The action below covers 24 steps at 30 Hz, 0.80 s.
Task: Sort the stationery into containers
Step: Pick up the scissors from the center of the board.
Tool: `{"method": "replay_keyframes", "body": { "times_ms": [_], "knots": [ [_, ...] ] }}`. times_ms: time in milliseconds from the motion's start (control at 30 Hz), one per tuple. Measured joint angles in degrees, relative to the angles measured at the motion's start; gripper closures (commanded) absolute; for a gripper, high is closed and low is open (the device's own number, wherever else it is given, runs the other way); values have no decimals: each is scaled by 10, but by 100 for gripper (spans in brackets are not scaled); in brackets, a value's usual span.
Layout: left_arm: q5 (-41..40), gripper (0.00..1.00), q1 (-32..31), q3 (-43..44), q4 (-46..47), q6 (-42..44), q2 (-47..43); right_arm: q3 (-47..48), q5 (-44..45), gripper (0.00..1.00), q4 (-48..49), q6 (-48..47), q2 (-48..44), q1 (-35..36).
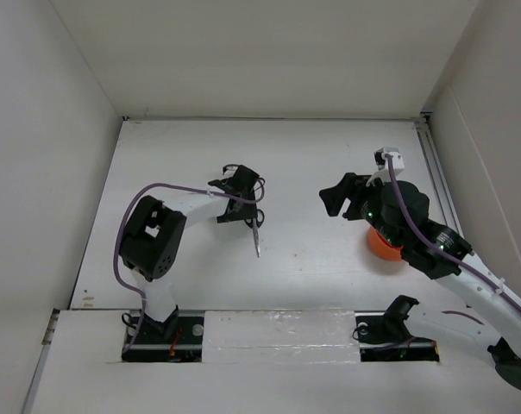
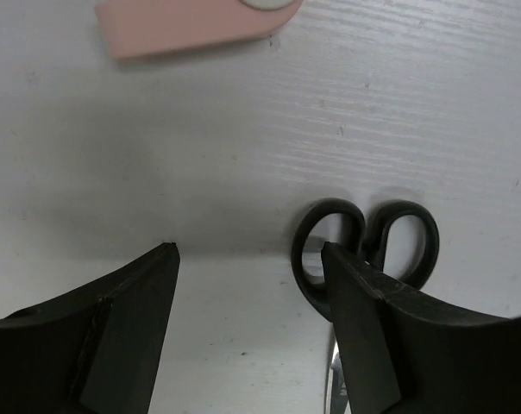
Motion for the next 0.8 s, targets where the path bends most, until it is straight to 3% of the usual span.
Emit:
{"method": "replay_keyframes", "body": {
  "times_ms": [167,333,467,667,800],
  "knots": [
    [-22,41,-12,27,-13,6,25,0,3,26,0,-1,-1,0],
    [-33,78,-22,39,-14,6,36,0,4,26,0,-2,-10,0],
    [-34,100,-27,41,-11,5,38,0,5,26,1,-2,-17,0],
    [-20,100,-28,13,30,9,22,-14,-5,26,17,-2,-18,-4],
    [14,100,-32,-60,73,15,-36,-56,-81,27,58,-2,-16,-65]
  ]
}}
